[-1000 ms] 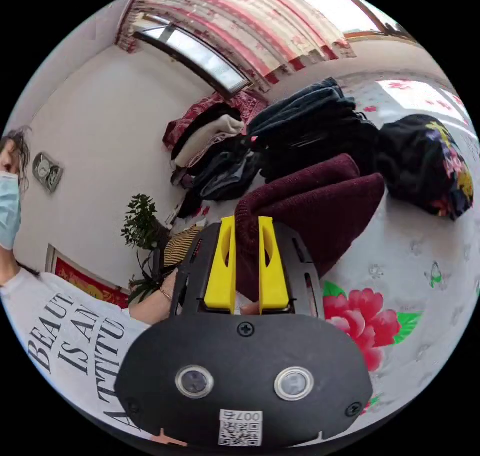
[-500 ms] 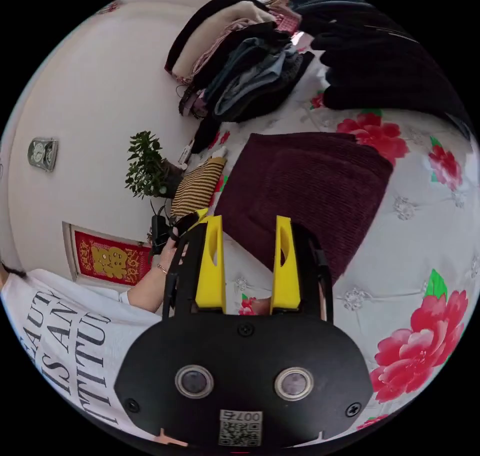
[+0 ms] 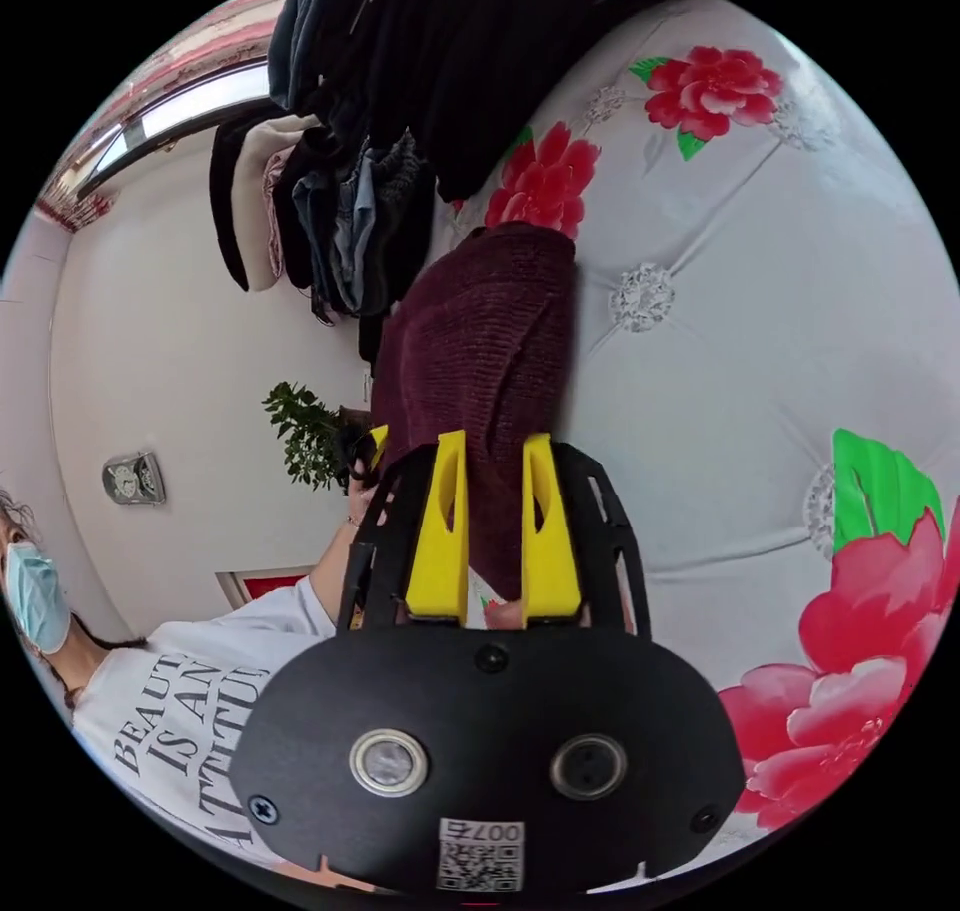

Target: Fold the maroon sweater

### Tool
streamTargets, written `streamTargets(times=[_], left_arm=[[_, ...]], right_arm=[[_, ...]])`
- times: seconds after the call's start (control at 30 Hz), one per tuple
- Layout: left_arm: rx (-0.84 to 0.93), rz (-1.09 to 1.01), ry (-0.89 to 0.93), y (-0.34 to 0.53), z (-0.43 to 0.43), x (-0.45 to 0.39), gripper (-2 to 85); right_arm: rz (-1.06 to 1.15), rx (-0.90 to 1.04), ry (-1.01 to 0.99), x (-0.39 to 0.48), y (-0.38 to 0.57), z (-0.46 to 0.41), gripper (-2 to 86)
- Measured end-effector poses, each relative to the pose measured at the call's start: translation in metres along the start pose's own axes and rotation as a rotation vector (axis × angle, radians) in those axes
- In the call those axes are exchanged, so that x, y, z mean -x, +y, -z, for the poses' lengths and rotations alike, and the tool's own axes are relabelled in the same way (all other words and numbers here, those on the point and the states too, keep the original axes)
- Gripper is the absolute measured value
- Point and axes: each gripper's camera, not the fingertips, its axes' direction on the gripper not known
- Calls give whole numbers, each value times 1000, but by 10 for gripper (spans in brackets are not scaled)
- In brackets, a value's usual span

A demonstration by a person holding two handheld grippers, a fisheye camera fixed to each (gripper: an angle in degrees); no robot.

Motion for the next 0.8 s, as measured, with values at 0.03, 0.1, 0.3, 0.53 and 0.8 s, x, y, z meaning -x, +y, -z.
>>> streamTargets(times=[0.03,0.1,0.3,0.53,0.8], left_arm=[[-5,-45,4,-1,2,-16,112],[10,-114,-16,-2,-3,-46,111],[28,-219,71,-38,-78,-134,109],[111,-431,196,-163,-239,-277,111],[235,-416,-237,-214,-364,-280,96]], right_arm=[[41,-9,-41,9,3,9,60],[101,-26,-78,26,8,28,50],[278,-154,-37,79,17,146,36],[442,-505,217,152,28,331,43],[82,-712,542,76,-38,380,76]])
